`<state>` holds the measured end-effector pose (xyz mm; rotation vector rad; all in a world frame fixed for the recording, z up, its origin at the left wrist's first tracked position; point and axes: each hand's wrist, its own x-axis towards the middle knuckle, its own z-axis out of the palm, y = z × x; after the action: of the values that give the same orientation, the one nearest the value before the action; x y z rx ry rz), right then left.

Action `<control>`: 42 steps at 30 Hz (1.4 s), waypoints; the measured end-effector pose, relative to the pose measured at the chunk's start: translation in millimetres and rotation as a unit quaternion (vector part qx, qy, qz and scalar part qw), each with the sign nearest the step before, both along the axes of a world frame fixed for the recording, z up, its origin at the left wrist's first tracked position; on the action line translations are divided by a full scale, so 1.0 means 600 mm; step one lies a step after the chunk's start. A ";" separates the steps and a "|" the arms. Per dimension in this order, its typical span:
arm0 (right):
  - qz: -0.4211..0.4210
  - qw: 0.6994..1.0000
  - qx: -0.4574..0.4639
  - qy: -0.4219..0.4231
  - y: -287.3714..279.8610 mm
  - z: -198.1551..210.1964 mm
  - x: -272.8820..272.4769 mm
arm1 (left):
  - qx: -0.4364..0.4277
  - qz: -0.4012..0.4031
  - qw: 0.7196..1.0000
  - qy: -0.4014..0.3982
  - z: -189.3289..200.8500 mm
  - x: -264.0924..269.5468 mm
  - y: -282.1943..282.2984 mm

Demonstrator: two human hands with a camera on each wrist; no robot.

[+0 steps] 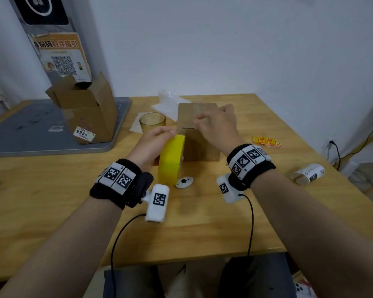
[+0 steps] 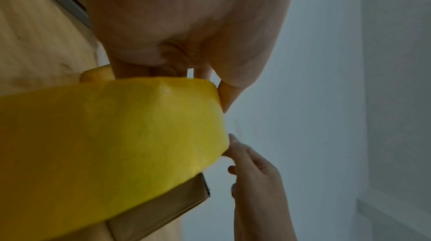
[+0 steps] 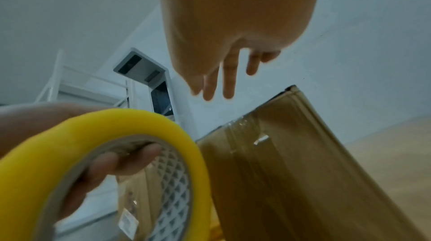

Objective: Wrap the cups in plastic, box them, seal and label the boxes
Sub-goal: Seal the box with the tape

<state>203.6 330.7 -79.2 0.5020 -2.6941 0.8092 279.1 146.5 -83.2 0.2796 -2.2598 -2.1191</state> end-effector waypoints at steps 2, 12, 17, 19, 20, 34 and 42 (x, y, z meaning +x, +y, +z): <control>-0.013 0.992 -0.126 -0.018 0.002 0.018 0.026 | 0.003 -0.006 1.000 0.015 0.012 0.007 0.003; 0.123 0.841 -0.431 -0.303 -0.003 0.015 0.084 | -0.027 -0.016 0.996 0.082 0.072 0.017 0.052; 0.142 0.811 -0.481 -0.301 0.005 0.017 0.104 | -0.213 0.032 0.965 0.148 0.086 0.008 0.058; 0.154 0.800 -0.483 -0.322 0.011 0.019 0.115 | -0.225 0.028 0.960 0.163 0.090 0.006 0.062; 0.160 0.798 -0.479 -0.330 0.013 0.020 0.119 | -0.235 0.034 0.956 0.170 0.089 0.002 0.062; 0.185 0.825 -0.397 -0.358 0.031 0.011 0.131 | -0.348 -0.018 0.930 0.117 0.089 -0.010 0.052; 0.198 0.849 -0.348 -0.346 0.039 0.007 0.117 | -0.332 -0.014 0.938 0.093 0.080 -0.028 0.040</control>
<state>273.9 354.2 -75.1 0.6717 -2.5610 2.3484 262.1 170.5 -35.1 0.0166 -2.6810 -1.1997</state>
